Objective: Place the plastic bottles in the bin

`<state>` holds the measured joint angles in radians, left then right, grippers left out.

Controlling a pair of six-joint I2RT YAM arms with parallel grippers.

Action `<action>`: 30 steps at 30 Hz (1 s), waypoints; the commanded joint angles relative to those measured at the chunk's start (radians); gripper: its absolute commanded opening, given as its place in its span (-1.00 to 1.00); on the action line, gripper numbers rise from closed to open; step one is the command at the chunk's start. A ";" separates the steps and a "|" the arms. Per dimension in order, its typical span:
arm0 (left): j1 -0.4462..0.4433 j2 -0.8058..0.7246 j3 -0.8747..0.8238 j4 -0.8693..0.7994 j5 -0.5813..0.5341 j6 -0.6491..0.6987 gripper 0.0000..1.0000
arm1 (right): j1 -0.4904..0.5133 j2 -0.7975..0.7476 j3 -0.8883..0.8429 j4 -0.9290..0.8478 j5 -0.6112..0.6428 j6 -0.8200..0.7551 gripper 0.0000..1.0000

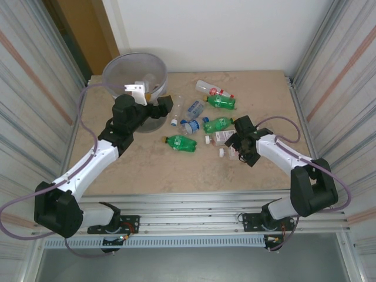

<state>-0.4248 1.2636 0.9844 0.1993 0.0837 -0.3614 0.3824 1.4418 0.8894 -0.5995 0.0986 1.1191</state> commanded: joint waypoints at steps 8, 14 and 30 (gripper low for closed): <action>0.020 -0.018 -0.017 0.023 0.019 0.006 0.97 | 0.013 0.041 0.000 0.062 -0.011 0.042 0.95; 0.021 -0.019 -0.030 0.032 0.029 -0.003 0.97 | 0.013 0.059 -0.003 0.086 -0.006 0.091 0.95; 0.021 -0.018 -0.044 0.055 0.034 -0.024 0.97 | 0.018 0.129 -0.013 0.076 0.004 0.022 0.96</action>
<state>-0.4133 1.2617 0.9596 0.2436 0.1127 -0.3702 0.3893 1.5578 0.8879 -0.5007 0.0849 1.1694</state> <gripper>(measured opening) 0.987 0.978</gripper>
